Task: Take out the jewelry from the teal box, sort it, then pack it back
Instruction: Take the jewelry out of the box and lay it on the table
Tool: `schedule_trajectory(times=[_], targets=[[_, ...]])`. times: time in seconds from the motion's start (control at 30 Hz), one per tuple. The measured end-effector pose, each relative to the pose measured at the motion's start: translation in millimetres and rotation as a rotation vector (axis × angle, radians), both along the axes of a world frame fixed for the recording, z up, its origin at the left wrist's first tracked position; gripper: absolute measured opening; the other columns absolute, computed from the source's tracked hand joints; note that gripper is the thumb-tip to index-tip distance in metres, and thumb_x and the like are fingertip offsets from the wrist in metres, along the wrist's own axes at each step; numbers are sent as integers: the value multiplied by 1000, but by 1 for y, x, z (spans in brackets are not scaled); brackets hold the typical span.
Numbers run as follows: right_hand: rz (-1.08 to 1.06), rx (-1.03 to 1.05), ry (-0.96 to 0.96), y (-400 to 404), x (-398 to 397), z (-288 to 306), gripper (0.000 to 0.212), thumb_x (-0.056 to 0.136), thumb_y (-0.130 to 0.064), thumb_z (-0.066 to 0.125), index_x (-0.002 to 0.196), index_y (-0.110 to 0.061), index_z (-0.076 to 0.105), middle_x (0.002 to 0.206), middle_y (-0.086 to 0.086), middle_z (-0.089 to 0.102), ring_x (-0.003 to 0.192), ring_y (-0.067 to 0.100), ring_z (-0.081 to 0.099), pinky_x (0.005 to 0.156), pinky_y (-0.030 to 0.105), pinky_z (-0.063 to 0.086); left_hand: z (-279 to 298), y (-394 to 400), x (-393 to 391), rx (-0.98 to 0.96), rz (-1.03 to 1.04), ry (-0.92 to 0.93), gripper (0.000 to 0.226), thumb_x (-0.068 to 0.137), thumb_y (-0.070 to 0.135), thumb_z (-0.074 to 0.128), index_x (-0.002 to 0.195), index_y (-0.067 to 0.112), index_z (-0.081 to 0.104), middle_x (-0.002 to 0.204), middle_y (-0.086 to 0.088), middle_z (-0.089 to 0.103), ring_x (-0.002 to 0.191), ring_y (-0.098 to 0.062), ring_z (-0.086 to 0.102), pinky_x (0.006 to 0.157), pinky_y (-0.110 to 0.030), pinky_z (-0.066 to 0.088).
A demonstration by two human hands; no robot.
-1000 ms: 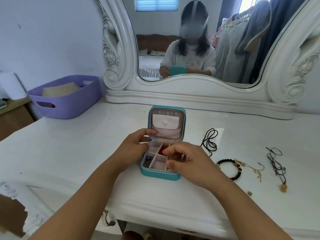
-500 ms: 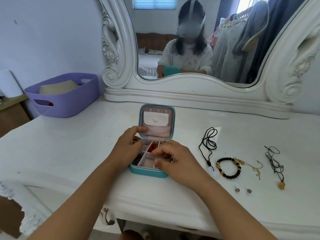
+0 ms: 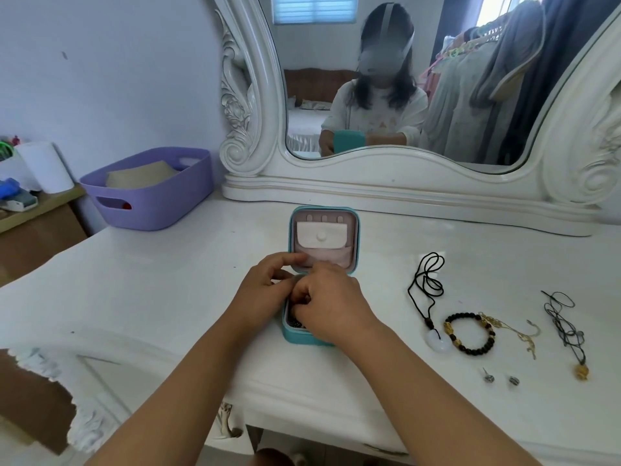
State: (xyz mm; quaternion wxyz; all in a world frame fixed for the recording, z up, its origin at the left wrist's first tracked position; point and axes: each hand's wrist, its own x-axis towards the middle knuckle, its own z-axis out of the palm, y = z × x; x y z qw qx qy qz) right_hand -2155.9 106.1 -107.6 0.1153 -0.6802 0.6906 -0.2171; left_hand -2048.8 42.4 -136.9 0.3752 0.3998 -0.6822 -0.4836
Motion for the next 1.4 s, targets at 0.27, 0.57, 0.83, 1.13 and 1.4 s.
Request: schedule_trajectory(times=[0.27, 0.57, 0.83, 1.13, 1.4], targets=[[26, 135, 55, -8, 1, 8, 14, 75, -14, 57, 82, -17, 68, 103, 2, 66, 101, 26, 59, 85, 35, 44, -4, -6, 3, 38, -18, 12, 51, 80, -11, 45, 102, 31, 65, 79, -10, 63, 68, -15, 59, 71, -25, 47], [114, 86, 82, -9, -5, 6, 14, 75, -18, 63, 85, -18, 73, 120, 1, 59, 105, 25, 58, 88, 36, 48, -5, -4, 3, -3, -27, 18, 46, 82, -6, 49, 101, 34, 64, 84, -9, 64, 75, -16, 58, 75, -26, 49], [-30, 106, -901, -2, -37, 19, 11, 74, 0, 70, 79, -9, 72, 74, 3, 69, 70, 14, 63, 73, 25, 55, -2, -3, 3, -59, -24, 73, 34, 86, -1, 53, 98, 27, 68, 109, 2, 67, 100, -18, 62, 90, -32, 50], [19, 26, -1150, 3, -40, 41, 11, 72, 0, 70, 73, -10, 68, 60, 2, 58, 51, 12, 48, 44, 16, 42, 24, 33, -6, -114, 139, 80, 36, 89, 46, 31, 76, 35, 64, 89, 15, 60, 81, 20, 54, 63, 5, 37], [14, -72, -1257, 3, -50, 52, 6, 81, -5, 63, 80, -10, 66, 72, 9, 67, 47, 10, 47, 48, 23, 35, 33, 34, -14, -16, -89, 176, 19, 92, 14, 49, 93, 20, 67, 87, 0, 72, 79, -6, 69, 63, -12, 52]])
